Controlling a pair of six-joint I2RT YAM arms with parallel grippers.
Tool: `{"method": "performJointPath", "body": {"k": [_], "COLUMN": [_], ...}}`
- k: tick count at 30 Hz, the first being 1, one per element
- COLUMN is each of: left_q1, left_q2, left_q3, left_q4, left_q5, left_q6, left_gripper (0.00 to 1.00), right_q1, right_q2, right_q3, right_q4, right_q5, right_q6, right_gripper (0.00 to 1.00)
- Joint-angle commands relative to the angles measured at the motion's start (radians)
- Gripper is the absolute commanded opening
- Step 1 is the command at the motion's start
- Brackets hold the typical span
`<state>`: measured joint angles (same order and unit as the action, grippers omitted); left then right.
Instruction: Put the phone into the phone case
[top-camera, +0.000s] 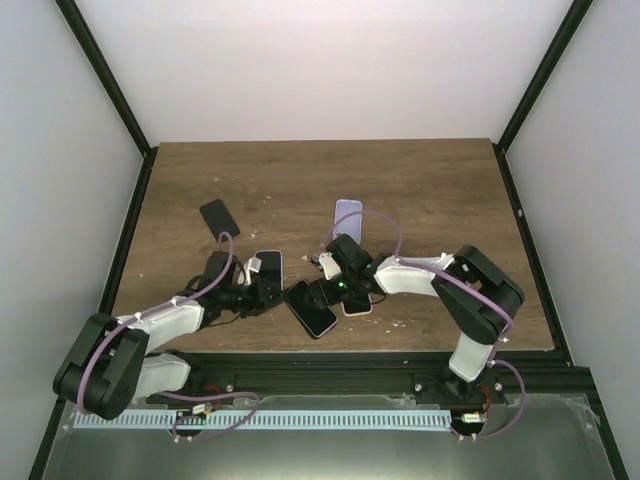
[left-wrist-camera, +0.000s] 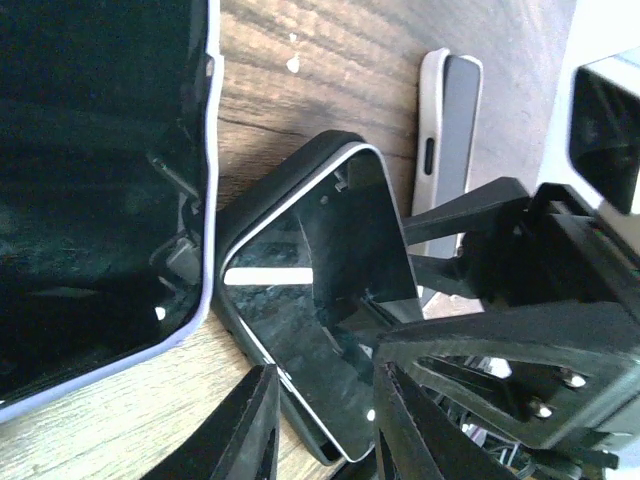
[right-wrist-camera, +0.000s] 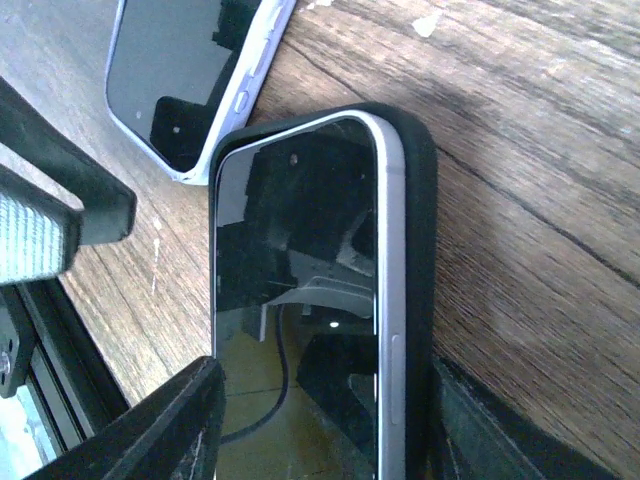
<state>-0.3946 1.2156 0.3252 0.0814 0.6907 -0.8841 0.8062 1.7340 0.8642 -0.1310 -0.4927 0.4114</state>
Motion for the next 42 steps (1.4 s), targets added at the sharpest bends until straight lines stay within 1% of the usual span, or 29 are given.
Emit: {"method": "performJointPath", "body": {"k": [1,3,5,8,12,15,23,28,32,35,38,39,42], "left_q1": [-0.029,-0.037,-0.04,-0.043,-0.052,-0.06,-0.081,-0.135,-0.172,-0.178,-0.178,-0.178,-0.179], "left_q2": [0.031,0.039,0.049,0.069,0.094,0.11,0.157,0.215,0.264,0.263,0.235,0.226,0.211], "left_q3": [-0.012,-0.009,-0.014,-0.019,-0.023,-0.018,-0.013,-0.016,-0.006,-0.011,-0.01,-0.003,0.018], "left_q4": [0.071,0.07,0.076,0.097,0.124,0.125,0.151,0.219,0.261,0.299,0.279,0.238,0.175], "left_q5": [-0.025,-0.032,-0.034,-0.029,-0.023,-0.021,-0.019,-0.036,-0.026,-0.022,-0.035,-0.044,-0.067], "left_q6": [-0.017,-0.011,-0.009,-0.012,-0.018,-0.016,-0.011,-0.042,-0.072,-0.084,-0.072,-0.058,-0.024], "left_gripper": [0.28,0.28,0.28,0.3,0.32,0.35,0.36,0.36,0.34,0.32,0.31,0.31,0.29], "right_q1": [0.005,0.005,0.005,0.011,0.024,0.044,0.074,0.085,0.105,0.123,0.134,0.134,0.134], "right_q2": [-0.036,-0.083,-0.131,-0.173,-0.165,-0.142,-0.137,-0.138,-0.123,-0.116,-0.114,-0.116,-0.159], "right_q3": [-0.012,-0.026,-0.036,-0.052,-0.079,-0.071,-0.062,-0.078,-0.104,-0.132,-0.159,-0.161,-0.151], "right_q4": [-0.032,-0.066,-0.103,-0.143,-0.135,-0.142,-0.128,-0.064,0.033,0.107,0.15,0.144,0.07], "right_q5": [0.064,0.116,0.135,0.155,0.137,0.143,0.171,0.177,0.167,0.187,0.205,0.213,0.27], "right_q6": [0.053,0.044,0.043,0.046,0.054,0.059,0.105,0.188,0.275,0.337,0.367,0.364,0.324], "right_gripper": [0.58,0.61,0.62,0.61,0.49,0.45,0.25,0.15,0.09,0.08,0.08,0.11,0.23]}}
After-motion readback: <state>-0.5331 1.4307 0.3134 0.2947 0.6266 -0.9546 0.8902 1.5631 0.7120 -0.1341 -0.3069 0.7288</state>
